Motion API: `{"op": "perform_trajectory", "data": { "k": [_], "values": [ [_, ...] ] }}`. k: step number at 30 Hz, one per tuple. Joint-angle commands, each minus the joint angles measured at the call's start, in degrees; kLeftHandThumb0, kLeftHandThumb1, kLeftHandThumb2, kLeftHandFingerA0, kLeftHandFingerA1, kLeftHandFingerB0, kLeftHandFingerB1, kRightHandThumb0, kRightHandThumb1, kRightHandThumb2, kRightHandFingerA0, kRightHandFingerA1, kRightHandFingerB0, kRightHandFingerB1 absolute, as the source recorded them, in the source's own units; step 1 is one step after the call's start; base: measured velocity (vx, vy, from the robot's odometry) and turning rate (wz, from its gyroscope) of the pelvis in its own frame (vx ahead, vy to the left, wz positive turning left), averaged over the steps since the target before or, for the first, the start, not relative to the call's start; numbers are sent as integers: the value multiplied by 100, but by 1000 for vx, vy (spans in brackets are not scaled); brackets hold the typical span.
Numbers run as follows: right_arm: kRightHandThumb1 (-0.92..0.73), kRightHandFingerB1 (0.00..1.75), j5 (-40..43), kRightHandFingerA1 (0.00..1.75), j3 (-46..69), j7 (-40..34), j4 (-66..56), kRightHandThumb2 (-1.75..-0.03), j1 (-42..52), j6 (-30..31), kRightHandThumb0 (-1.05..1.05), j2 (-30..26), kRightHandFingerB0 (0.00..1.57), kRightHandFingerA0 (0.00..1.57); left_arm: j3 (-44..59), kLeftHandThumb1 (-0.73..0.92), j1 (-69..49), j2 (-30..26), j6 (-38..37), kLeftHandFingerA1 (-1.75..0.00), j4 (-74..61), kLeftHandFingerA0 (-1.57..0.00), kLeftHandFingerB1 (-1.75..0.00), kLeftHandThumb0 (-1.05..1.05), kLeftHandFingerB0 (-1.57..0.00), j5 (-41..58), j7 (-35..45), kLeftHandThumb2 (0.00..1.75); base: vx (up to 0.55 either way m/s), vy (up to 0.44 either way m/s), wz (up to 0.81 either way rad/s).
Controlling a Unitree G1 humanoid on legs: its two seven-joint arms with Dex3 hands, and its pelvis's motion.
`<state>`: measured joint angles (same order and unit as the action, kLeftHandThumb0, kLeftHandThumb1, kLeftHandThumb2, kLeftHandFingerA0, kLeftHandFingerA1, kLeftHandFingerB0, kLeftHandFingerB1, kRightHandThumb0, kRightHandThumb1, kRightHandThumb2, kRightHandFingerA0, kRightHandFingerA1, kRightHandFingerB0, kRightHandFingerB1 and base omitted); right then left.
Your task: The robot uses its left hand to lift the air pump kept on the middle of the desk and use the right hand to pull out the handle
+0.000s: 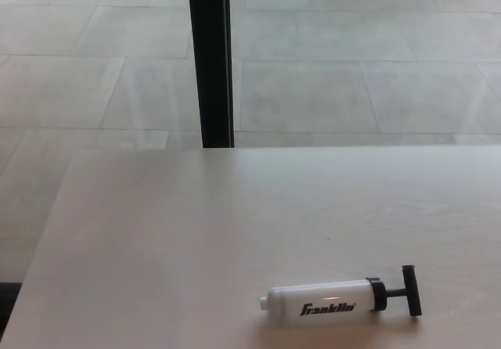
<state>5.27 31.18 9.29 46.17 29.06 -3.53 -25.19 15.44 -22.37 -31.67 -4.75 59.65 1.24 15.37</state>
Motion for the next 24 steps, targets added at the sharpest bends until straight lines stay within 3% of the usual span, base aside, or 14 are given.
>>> {"op": "perform_trajectory", "data": {
  "k": [1, 2, 3, 5, 6, 12, 13, 15, 16, 17, 20, 21, 22, 24],
  "values": [
    [-67, 40, 1821, 57, 1544, 871, 193, -91, -355, 333, -60, -438, 9, 30, 1261, 44, -122, -474, 353, -79, 367, -54, -69, -43, -42, 1359, 1342, 93, 0, 0, 0],
    [-87, 25, 2067, 46, 1841, 899, 273, -65, -443, 540, -57, -460, 5, 24, 1508, 46, -85, -493, 550, -78, 462, -52, -68, -43, -40, 1515, 1268, 94, 0, 0, 0],
    [-71, 17, 2318, 53, 2148, 948, 417, -99, -529, 689, -67, -513, 0, 11, 1873, 43, 93, -518, 893, -77, 675, -45, -67, -41, -33, 1756, 916, 93, 0, 0, 0],
    [-74, 8, 2410, 48, 2372, 846, 387, -83, -665, 860, -68, -580, 0, 6, 2482, 44, 228, -498, 1186, -76, 857, -38, -73, -39, -40, 2179, 557, 94, 0, 0, 0],
    [-73, 11, 2546, 42, 2814, -32, 735, -100, -1066, 1138, -77, -972, 1, 3, 2870, 76, 419, -697, 1347, -83, 1019, -15, -63, -45, 0, 2429, 337, 75, 0, 0, 0],
    [-72, 25, 2228, 17, 2871, -180, -983, -101, -1608, 838, -70, -1265, 6, 0, 3334, 80, 1281, -1033, 918, -103, -452, -20, -91, -69, -23, 2448, 278, 58, 0, 0, 0],
    [-77, 10, 2277, 8, 2863, -67, -1230, -98, -1661, 837, -74, -1199, 0, 0, 3367, 52, 1383, -1032, 1050, -66, -669, -17, -63, -39, -15, 2442, 226, 109, 0, 0, 0],
    [-76, 19, 2198, 19, 2727, -98, -1932, -77, -1847, 890, -58, -1104, 2, 5, 3396, 50, 1583, -918, 1218, -68, -1609, -19, -63, -39, -13, 2547, 301, 108, 0, 0, 0],
    [-80, 18, 2089, 21, 2643, -105, -2131, -76, -1853, 916, -62, -1112, 5, 6, 3349, 70, 1612, -861, 1327, -111, -1948, -11, -86, -73, -17, 2497, 183, 61, 0, 0, 0],
    [-71, 30, 1765, 39, 2349, -144, -2674, -103, -1912, 911, -67, -1133, 5, 1, 3136, 65, 1722, -717, 1549, -99, -2920, -25, -70, -75, -37, 2394, -40, 60, 0, 0, 0],
    [-69, 33, 1537, 45, 1951, -395, -3395, -97, -2304, 1196, -72, -1057, 5, 9, 2778, 64, 1947, -516, 1943, -83, -4217, -33, -56, -69, -45, 2270, -343, 59, 0, 0, 0],
    [-57, 48, 1254, 49, 1457, -546, -4211, -111, -2452, 1481, -34, -958, 0, 0, 2220, 49, 2179, -436, 2071, -60, -5189, -40, -52, -55, -32, 2036, -432, 89, 0, 0, 0],
    [-57, 48, 1253, 49, 1368, -595, -4365, -111, -2546, 1534, -34, -895, 0, 0, 2108, 49, 2262, -411, 2098, -60, -5331, -40, -52, -55, -32, 1951, -464, 89, 0, 0, 0],
    [-71, 36, 1119, 48, 894, -452, -4703, -104, -2810, 1242, -75, -675, 0, 10, 1522, 45, 2607, -46, 2149, -57, -5955, -36, -48, -53, -23, 1719, -595, 84, 0, 0, 0]
  ]
}}
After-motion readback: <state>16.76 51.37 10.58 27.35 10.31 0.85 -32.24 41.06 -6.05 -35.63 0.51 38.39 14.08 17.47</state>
